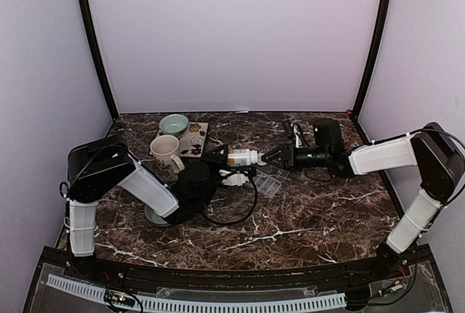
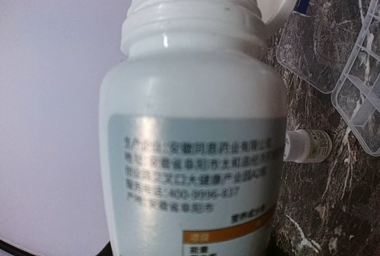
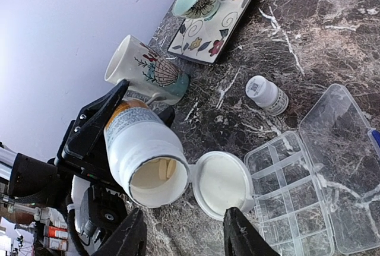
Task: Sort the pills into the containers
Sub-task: Pour the pill into the compartment of the pill container.
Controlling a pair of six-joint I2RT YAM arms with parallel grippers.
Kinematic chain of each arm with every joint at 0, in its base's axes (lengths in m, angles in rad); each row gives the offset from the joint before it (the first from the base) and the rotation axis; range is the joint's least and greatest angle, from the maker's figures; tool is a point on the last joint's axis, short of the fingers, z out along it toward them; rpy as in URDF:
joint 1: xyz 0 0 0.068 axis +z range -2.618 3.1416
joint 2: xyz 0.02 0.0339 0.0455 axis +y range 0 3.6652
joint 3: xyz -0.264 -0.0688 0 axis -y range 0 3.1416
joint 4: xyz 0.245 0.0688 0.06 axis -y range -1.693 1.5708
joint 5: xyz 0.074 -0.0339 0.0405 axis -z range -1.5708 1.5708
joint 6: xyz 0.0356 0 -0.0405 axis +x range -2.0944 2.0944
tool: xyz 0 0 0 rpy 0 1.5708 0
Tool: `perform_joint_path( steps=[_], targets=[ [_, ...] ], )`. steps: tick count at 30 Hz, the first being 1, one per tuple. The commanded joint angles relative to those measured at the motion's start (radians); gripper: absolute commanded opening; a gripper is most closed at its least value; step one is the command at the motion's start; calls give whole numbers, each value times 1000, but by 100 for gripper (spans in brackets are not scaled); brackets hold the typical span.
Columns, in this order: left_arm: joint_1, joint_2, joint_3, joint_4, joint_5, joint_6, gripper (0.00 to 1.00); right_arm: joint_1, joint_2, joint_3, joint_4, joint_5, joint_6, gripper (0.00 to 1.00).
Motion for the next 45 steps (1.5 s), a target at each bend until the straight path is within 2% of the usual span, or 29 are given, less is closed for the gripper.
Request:
perform_joint_path(
  steps=[1,13,33,36,42,45],
  targets=[
    [0,-66,-30,30,17,-36,0,18,-32,2,47,-22,28,46],
    [0,-123,-64,16,43,-83,0,48,-120,29,-22,12,10,45],
    [0,-169,-101,41,58,-91,0,50,-154,16,-106,78,-5,44],
    [0,-171,-101,43,60,-92,0,51,-143,8,-84,68,13,38],
    [0,-169,-98,49,62,-87,0,55,-121,0,-57,35,36,19],
    [0,-166,-97,49,64,-85,0,64,-113,9,-66,28,34,13]
  ],
)
